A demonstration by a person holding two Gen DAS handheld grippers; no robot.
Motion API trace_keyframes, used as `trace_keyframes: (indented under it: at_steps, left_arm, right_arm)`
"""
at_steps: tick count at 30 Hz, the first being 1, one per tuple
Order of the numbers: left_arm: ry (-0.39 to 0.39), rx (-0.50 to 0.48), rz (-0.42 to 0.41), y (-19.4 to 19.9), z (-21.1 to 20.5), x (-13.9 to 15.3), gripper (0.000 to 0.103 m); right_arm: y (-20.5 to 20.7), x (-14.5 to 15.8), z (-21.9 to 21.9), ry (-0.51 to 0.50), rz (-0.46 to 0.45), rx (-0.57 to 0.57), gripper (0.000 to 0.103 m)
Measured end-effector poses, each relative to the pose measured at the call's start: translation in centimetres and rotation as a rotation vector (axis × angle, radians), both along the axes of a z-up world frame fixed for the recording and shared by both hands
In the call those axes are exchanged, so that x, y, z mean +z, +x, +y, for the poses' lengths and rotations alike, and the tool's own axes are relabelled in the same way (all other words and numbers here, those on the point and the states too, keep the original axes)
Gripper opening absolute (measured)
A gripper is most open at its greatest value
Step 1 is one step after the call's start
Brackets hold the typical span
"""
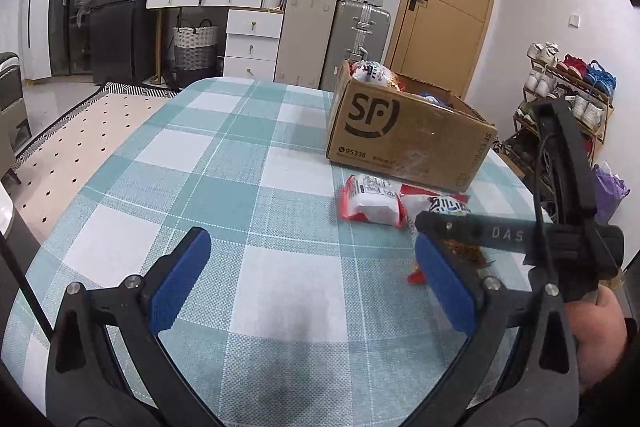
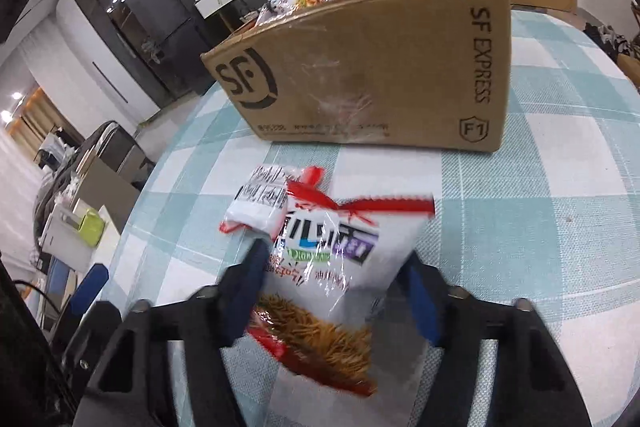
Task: Organize snacks
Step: 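Move the right gripper to the second noodle bag and close on it, then lift the noodle bag with the right gripper while the left grasps the small white-and-red pack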
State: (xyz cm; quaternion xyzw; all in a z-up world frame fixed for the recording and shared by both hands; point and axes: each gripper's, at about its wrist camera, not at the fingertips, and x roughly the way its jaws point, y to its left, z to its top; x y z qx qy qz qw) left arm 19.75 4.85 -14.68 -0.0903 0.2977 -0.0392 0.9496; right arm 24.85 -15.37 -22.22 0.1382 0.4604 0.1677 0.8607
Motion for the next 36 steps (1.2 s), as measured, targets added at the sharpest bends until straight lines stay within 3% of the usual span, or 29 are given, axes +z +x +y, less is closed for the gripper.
trace_keyframes:
  at_steps: [6, 11, 20, 26, 31, 36]
  left_arm:
    - [0.007, -0.005, -0.004, 0.1, -0.2, 0.0, 0.102]
    - [0.021, -0.004, -0.004, 0.2, -0.4, 0.0, 0.102]
    - [0.01, -0.053, 0.088, 2.0, -0.6, -1.1, 0.102]
    - [0.015, -0.121, 0.132, 4.9, -2.0, 0.0, 0.102]
    - [-0.042, -0.141, 0.245, 8.6, -2.9, -0.5, 0.102]
    - [-0.007, -0.181, 0.333, 11.7, -5.2, -1.5, 0.102]
  right_arm:
    - [-1.2, -0.2, -0.8, 0.01, -0.035, 0.004, 0.045]
    - [-2.5, -0.1, -1.8, 0.063, -0.046, 0.001, 0.045]
    - [-6.6, 1.9, -4.2, 0.129, -0.118, -0.009, 0.045]
    - [-9.3, 3.0, -6.8, 0.178, -0.151, -0.038, 0.045]
    - [-11.3, 3.7, -8.1, 0.185, -0.196, -0.02, 0.045]
    - [-12.5, 3.8, -8.7, 0.184, -0.205, -0.028, 0.045]
